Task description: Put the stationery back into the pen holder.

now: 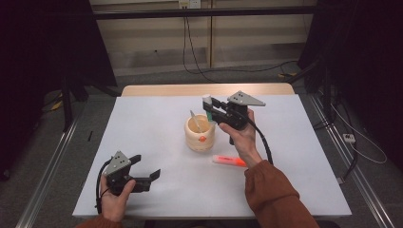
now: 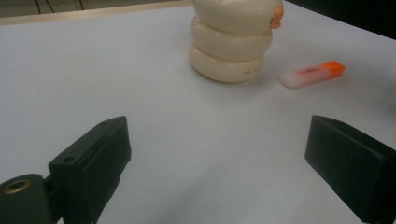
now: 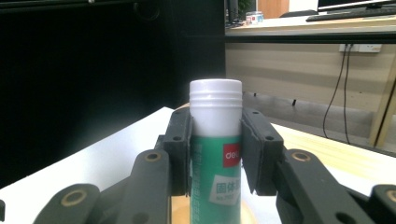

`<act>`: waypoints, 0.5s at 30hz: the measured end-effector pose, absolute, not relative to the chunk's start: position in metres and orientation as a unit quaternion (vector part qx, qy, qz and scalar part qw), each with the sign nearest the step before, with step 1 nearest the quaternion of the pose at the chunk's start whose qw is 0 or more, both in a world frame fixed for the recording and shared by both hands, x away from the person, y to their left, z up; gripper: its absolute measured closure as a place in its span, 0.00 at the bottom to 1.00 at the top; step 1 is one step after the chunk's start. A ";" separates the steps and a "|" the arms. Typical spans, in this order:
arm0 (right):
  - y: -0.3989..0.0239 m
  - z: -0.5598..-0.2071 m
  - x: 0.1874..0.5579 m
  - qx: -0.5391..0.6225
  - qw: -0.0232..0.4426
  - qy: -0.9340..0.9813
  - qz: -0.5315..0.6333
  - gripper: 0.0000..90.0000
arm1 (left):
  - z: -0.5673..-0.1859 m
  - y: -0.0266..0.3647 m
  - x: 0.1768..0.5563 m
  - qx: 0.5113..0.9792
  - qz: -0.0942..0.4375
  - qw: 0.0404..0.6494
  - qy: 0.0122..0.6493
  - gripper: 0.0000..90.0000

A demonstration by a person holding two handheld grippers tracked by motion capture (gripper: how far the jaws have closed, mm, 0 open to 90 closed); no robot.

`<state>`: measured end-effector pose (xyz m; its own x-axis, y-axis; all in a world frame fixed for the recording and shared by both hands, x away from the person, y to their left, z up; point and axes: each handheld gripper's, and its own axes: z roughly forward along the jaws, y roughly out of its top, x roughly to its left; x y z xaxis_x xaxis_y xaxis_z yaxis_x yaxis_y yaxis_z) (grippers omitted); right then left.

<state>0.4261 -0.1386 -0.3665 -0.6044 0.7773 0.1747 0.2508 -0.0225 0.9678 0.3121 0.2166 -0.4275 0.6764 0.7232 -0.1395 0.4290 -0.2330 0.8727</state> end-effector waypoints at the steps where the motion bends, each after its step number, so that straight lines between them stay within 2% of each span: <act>1: -0.137 -0.367 0.428 0.386 0.218 0.664 0.602 0.73 | -0.428 0.217 0.312 0.771 0.149 0.494 0.374 0.07; 15: -0.123 -0.383 0.442 0.388 0.210 0.668 0.599 0.73 | -0.428 0.217 0.312 0.771 0.149 0.493 0.375 0.07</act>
